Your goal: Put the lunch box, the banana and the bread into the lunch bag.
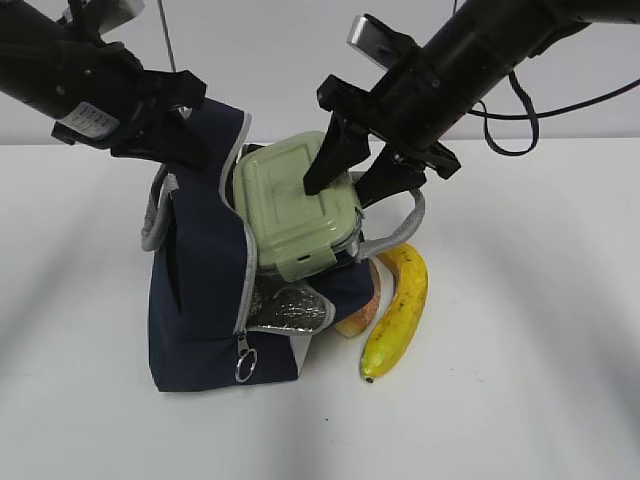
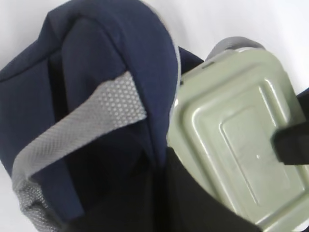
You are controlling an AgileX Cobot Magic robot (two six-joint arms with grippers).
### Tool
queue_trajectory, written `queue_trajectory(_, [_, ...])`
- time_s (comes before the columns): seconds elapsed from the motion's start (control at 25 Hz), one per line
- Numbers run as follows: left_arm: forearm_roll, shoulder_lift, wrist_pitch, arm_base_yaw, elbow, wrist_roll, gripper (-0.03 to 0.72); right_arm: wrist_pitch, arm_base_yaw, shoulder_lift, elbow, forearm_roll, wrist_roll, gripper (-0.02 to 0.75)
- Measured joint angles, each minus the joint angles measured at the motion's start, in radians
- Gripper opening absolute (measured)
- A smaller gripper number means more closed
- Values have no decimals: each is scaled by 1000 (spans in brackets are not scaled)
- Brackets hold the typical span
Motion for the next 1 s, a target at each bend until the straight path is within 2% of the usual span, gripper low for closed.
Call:
queue_trajectory(0.32, [-3, 0, -1, 0, 0, 7, -3, 6, 37, 39, -47, -43, 51, 375])
queue_trajectory(0.76, [-7, 0, -6, 0, 0, 11, -3, -5, 56, 51, -69, 73, 57, 375])
queue_trajectory(1.0, [-7, -1, -19, 0, -2, 11, -3, -32, 56, 55, -69, 97, 57, 375])
